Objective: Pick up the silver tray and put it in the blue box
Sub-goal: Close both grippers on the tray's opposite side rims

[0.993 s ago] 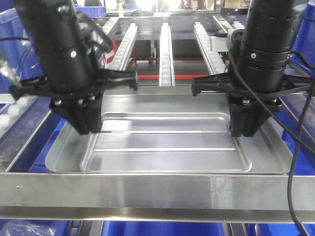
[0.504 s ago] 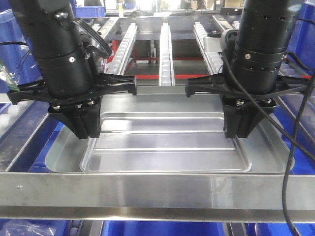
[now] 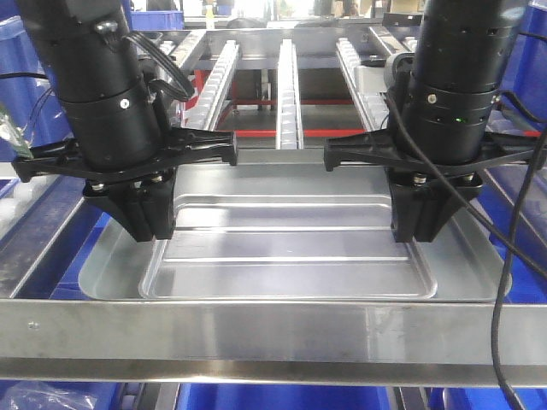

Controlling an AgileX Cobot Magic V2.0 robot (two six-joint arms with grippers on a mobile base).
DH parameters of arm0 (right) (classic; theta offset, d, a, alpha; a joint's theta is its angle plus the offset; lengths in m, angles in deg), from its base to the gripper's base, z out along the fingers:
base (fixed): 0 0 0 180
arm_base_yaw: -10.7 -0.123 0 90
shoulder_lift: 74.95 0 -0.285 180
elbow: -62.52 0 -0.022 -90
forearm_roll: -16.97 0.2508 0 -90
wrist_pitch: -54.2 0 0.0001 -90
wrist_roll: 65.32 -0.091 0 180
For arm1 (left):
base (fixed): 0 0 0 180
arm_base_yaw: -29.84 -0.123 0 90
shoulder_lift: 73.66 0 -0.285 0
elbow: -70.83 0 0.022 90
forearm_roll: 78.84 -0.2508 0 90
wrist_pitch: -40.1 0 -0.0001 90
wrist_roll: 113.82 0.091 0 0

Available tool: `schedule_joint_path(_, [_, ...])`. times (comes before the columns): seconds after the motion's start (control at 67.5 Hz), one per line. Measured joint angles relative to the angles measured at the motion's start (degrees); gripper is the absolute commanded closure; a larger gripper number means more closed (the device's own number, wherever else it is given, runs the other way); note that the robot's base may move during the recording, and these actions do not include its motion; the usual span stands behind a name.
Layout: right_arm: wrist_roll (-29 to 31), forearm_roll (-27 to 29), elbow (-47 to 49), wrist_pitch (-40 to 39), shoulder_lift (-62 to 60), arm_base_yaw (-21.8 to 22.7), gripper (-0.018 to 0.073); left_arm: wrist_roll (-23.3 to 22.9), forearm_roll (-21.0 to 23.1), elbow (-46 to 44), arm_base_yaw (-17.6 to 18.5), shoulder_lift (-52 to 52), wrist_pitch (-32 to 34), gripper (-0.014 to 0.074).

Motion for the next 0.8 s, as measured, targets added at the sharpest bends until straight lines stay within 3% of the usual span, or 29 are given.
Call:
schedule_joint_path(0.237, [0.00,0.00,0.00,-0.24,0.00,0.64,0.0233,0.00,0.00,0.00,0.00,0.00,0.00,0.0688])
schedule_joint_path(0.43, [0.00,0.00,0.00,-0.24,0.00,1.42,0.0211,0.00,-0.10,0.00,0.00,0.00,-0.25,0.0678])
schedule_joint_path(0.504, [0.00,0.00,0.00,-0.24,0.00,1.42,0.0209,0.00,-0.10,0.00,0.00,0.00,-0.83,0.0592])
schedule_joint_path(0.652, [0.00,0.00,0.00,-0.24,0.14,1.42,0.0183,0.00,-0.61,0.00,0.00,0.00,-1.87,0.0316])
schedule_joint_path(0.712, [0.00,0.00,0.00,-0.24,0.27,1.42,0.0171,0.00,-0.59,0.00,0.00,0.00,-1.85,0.0283])
schedule_joint_path(0.801, [0.00,0.00,0.00,-0.24,0.57,1.42,0.0164,0.00,-0.59,0.00,0.00,0.00,-1.85,0.0309])
